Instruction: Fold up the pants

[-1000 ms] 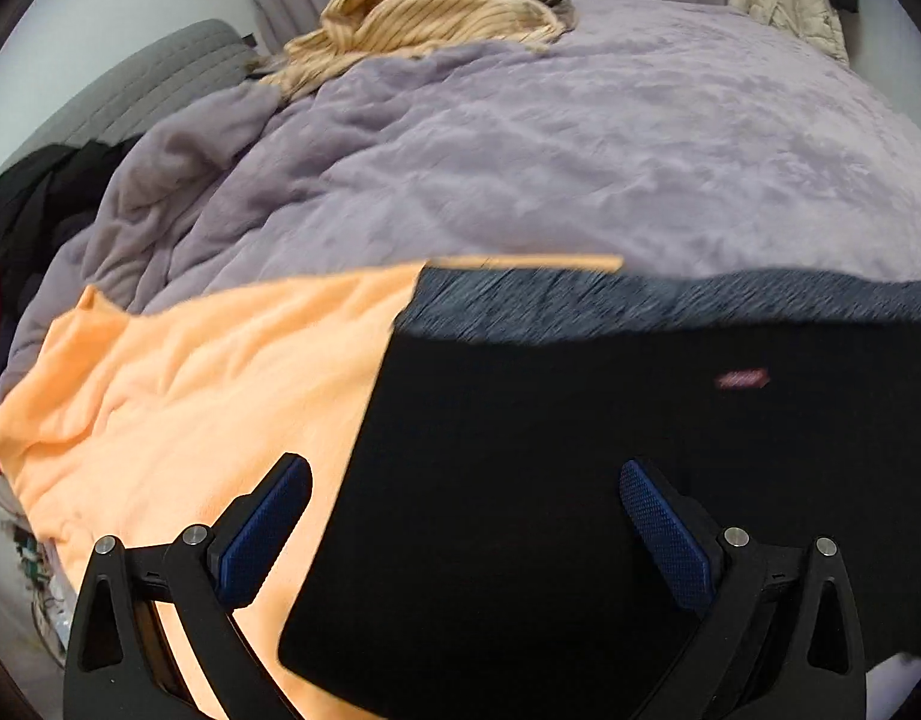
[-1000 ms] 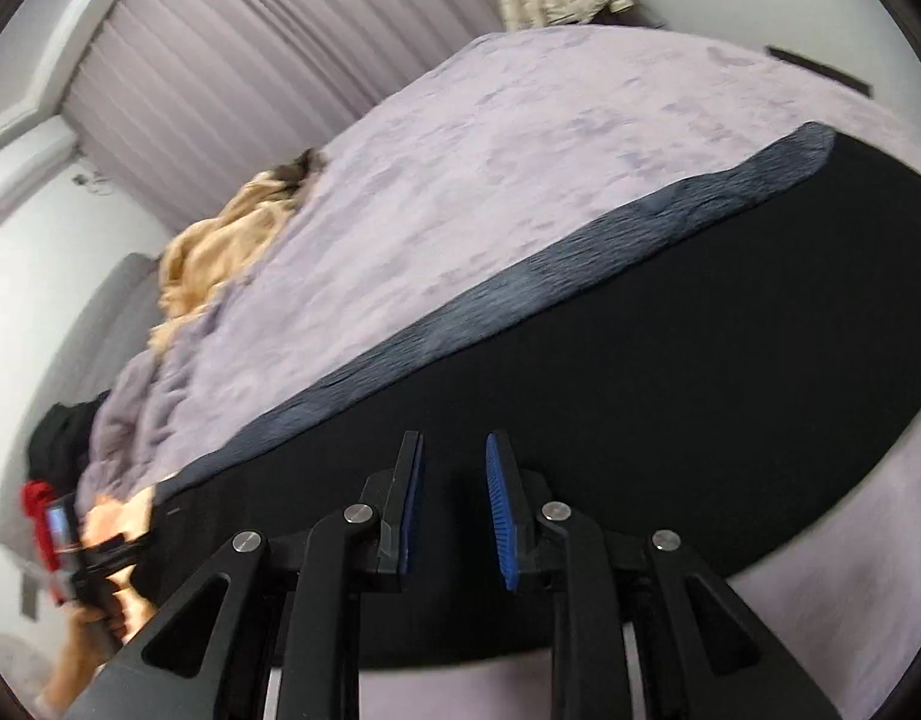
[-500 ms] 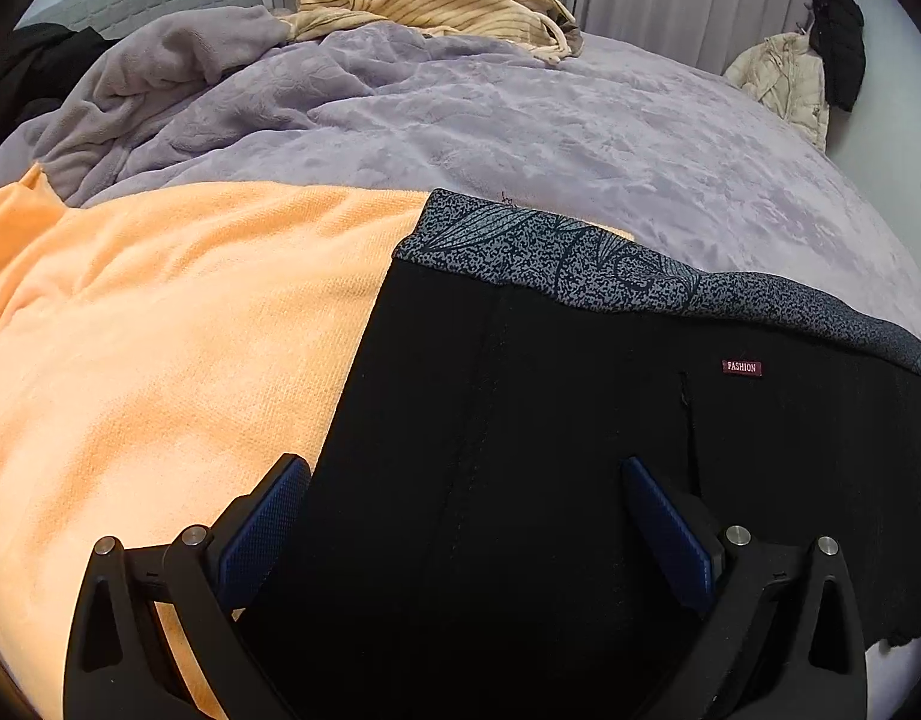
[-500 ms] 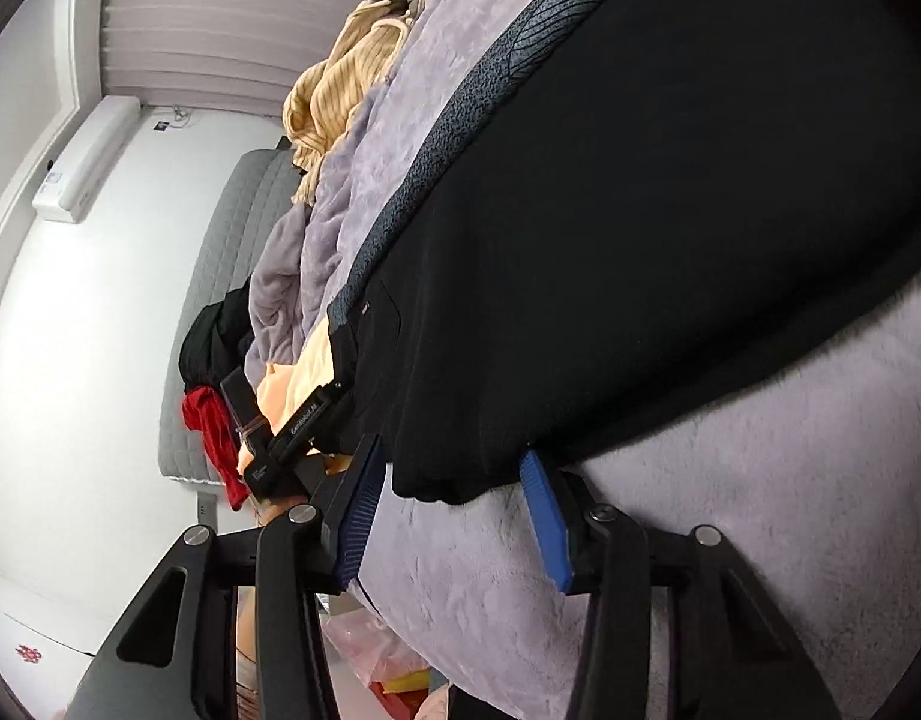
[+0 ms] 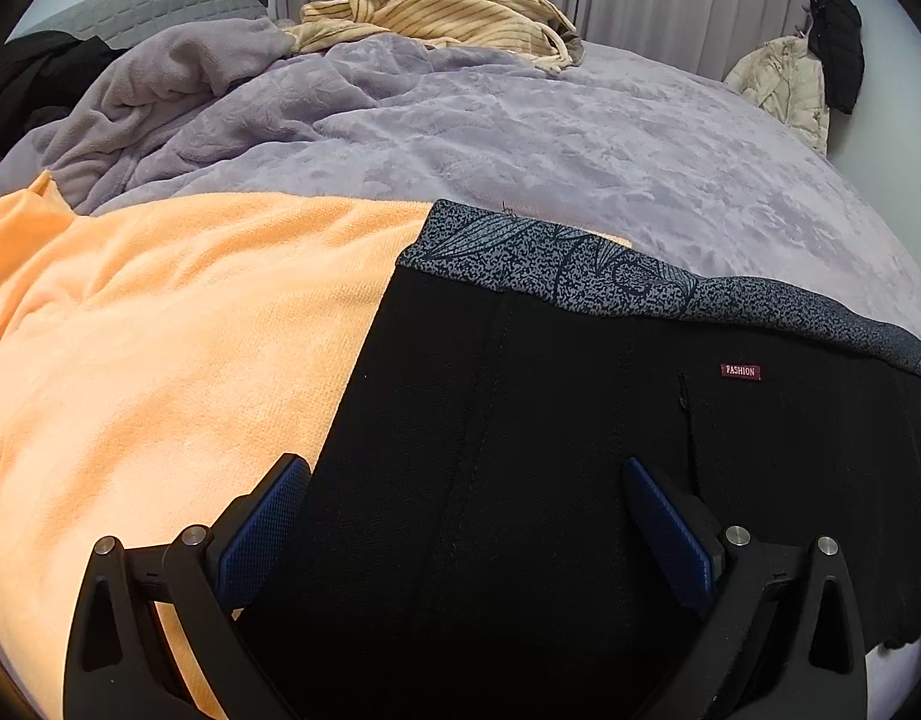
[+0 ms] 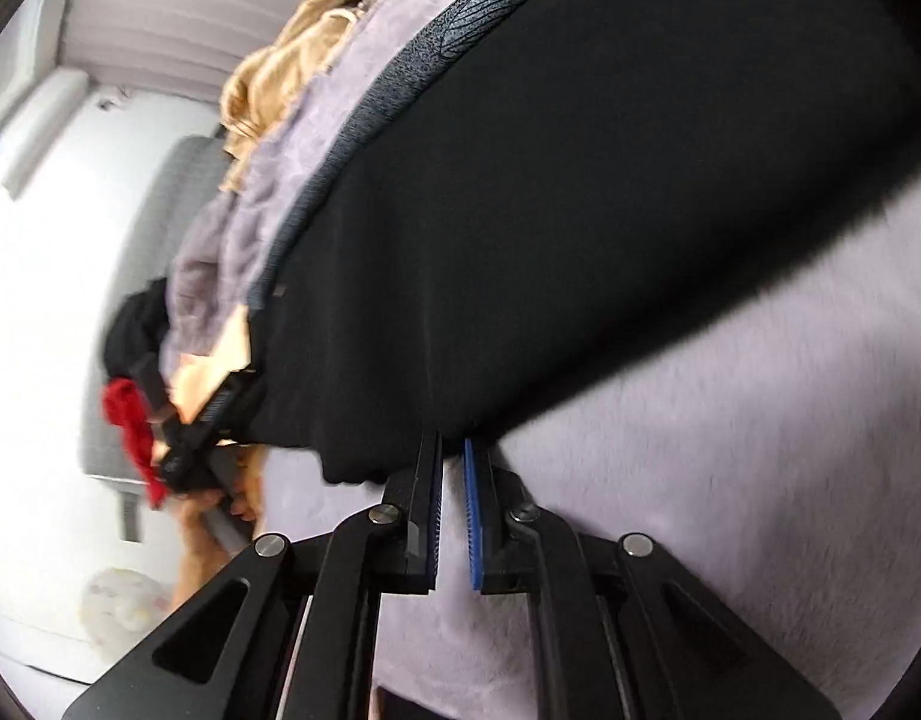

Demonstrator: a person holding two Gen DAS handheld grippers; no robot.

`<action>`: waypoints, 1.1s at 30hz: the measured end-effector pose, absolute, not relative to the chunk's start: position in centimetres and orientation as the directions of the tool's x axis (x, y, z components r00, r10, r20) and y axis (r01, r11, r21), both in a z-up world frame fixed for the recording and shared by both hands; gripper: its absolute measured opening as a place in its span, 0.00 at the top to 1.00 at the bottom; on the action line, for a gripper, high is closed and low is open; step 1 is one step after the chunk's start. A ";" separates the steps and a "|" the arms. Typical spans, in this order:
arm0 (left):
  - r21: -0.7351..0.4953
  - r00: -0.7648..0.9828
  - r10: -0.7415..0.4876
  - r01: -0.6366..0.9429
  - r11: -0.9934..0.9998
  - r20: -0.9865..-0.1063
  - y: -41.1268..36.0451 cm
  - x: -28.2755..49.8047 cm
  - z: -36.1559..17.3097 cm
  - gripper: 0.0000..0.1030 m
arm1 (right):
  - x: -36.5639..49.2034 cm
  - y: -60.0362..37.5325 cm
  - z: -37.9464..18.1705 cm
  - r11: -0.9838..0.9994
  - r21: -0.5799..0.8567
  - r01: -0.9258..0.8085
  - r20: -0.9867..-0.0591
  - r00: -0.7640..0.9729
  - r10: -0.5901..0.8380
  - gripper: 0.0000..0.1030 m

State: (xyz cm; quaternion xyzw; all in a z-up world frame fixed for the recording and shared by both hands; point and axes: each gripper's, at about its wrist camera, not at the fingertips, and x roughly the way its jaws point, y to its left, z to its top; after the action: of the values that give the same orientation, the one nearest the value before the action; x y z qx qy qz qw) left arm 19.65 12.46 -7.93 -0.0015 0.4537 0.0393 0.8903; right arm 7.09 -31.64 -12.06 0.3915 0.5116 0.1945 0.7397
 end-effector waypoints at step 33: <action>0.106 0.542 -0.127 0.378 0.920 -0.831 -12.3 13.6 -8.8 0.00 | 5.8 -42.3 -10.5 0.588 0.777 0.225 -0.576 0.630 0.521 0.70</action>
State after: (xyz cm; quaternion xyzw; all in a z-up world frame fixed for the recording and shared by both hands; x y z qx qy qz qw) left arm 13.60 -12.26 -8.76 0.1375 0.4559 -0.1455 0.8672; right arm 5.78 -42.27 -10.45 0.4442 0.4195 0.0943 0.7860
